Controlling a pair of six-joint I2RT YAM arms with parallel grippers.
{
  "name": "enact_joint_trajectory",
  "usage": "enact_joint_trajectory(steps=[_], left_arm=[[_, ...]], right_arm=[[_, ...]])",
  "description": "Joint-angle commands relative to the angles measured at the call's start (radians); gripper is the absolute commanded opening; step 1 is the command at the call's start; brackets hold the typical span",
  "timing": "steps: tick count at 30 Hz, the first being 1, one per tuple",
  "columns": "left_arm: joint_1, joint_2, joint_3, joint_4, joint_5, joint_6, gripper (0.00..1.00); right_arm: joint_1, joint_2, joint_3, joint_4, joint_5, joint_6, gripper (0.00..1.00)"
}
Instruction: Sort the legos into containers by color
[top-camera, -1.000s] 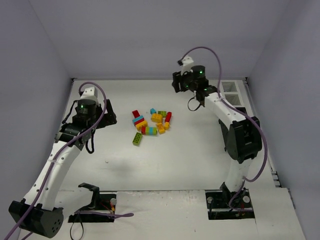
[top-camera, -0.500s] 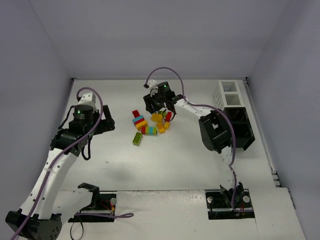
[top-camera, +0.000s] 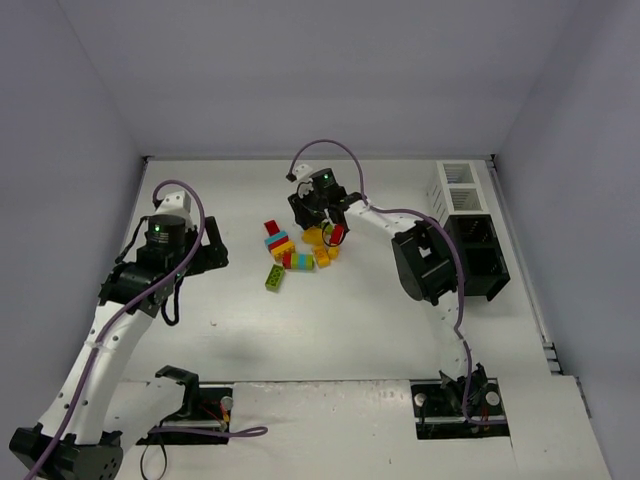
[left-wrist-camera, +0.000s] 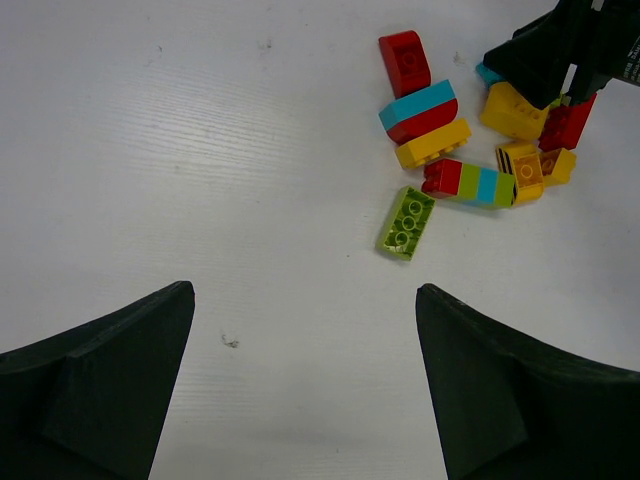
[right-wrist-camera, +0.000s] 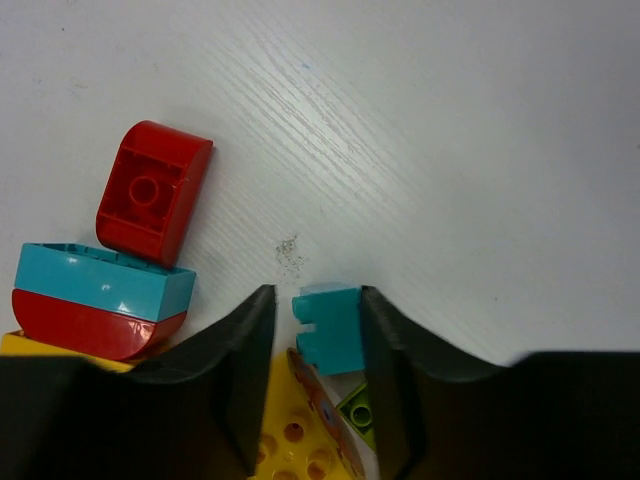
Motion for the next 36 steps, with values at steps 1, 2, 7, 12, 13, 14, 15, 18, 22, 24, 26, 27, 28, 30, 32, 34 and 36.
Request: enact_joint_trajectory(steps=[1,2,7,12,13,14,15,18,22,24,26,27,28,30,32,34,36], left_arm=[[-0.002,0.012,0.028,0.024,-0.006,-0.002,0.85],[-0.002,0.013,0.03,0.025,-0.004,-0.004,0.85],[-0.003,0.02,0.031,0.031,0.002,-0.004,0.85],[-0.003,0.015,0.022,0.033,0.001,-0.005,0.85],[-0.003,0.016,0.02,0.033,0.002,-0.005,0.85],[-0.003,0.015,0.02,0.034,0.002,-0.005,0.85],[-0.003,0.015,0.02,0.033,0.004,-0.005,0.85],[-0.003,0.012,0.019,0.028,0.002,-0.005,0.85],[-0.003,0.003,0.017,0.025,-0.001,-0.005,0.85],[-0.003,0.0,0.017,0.022,-0.001,-0.005,0.85],[-0.003,0.0,0.014,0.021,-0.002,-0.004,0.85],[-0.003,-0.002,0.013,0.021,-0.002,-0.007,0.85],[-0.002,-0.002,0.011,0.019,-0.002,-0.005,0.85],[-0.002,-0.007,0.008,0.017,-0.002,-0.008,0.85],[-0.003,-0.011,0.003,0.016,-0.001,-0.01,0.85],[-0.002,-0.016,0.005,0.016,-0.001,-0.01,0.85],[-0.003,-0.019,0.005,0.016,-0.001,-0.012,0.85]], right_arm=[[0.007,-0.028,0.04,0.013,0.042,-0.016,0.41],[0.009,-0.029,0.038,0.011,0.039,-0.021,0.45],[0.009,-0.033,0.038,0.011,0.042,-0.032,0.54],[0.009,-0.026,0.038,0.006,0.045,-0.044,0.53],[0.009,-0.023,0.038,0.006,0.045,-0.044,0.51],[0.01,-0.022,0.038,0.005,0.043,-0.046,0.49],[0.009,-0.019,0.037,0.002,0.036,-0.046,0.48],[0.009,-0.017,0.035,-0.003,0.011,-0.047,0.44],[0.013,-0.014,0.04,-0.014,-0.009,-0.055,0.41],[0.015,-0.01,0.044,-0.024,-0.024,-0.058,0.41],[0.016,-0.007,0.046,-0.027,-0.026,-0.056,0.4],[0.016,-0.005,0.047,-0.03,-0.027,-0.056,0.39],[0.018,-0.003,0.049,-0.032,-0.027,-0.056,0.38],[0.018,0.0,0.049,-0.032,-0.021,-0.055,0.32],[0.018,0.0,0.058,-0.03,-0.006,-0.055,0.22],[0.018,0.0,0.084,-0.03,0.005,-0.052,0.08],[0.016,-0.003,0.109,-0.03,0.038,-0.052,0.0]])
